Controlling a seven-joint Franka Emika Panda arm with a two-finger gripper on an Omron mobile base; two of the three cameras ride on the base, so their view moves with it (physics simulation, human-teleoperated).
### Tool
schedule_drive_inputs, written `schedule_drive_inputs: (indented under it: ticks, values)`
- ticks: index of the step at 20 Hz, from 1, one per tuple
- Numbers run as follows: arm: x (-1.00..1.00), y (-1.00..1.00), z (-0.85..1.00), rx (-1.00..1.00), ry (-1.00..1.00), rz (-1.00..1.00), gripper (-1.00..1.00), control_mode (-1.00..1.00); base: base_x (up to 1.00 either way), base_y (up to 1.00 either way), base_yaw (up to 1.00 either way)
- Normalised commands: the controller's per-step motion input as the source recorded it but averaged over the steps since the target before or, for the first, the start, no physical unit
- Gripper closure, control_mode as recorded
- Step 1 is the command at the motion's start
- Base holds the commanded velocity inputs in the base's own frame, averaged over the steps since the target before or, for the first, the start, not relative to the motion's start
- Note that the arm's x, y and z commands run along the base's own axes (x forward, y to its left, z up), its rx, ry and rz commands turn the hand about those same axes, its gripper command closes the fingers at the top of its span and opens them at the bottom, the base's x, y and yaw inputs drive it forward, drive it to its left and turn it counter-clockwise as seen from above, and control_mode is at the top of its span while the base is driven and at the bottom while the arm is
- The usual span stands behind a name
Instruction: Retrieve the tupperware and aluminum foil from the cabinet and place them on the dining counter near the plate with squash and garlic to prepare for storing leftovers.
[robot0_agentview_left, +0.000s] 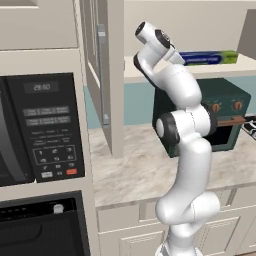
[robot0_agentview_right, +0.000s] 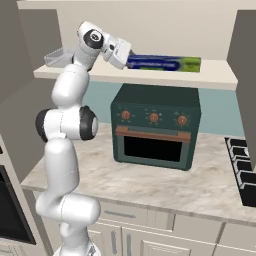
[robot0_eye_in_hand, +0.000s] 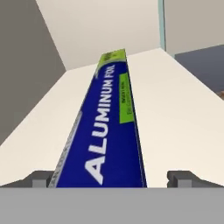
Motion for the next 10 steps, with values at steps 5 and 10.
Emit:
schedule_drive_inputs:
  ticks: [5, 10]
  values:
    - [-0.01, -0.09, -0.45, -0.01, 0.07, -0.02, 1.0, -1.0, 0.0, 0.0, 0.0]
    - [-0.4, 0.0, -0.3, -0.01, 0.02, 0.04, 1.0, -1.0, 0.0, 0.0, 0.0]
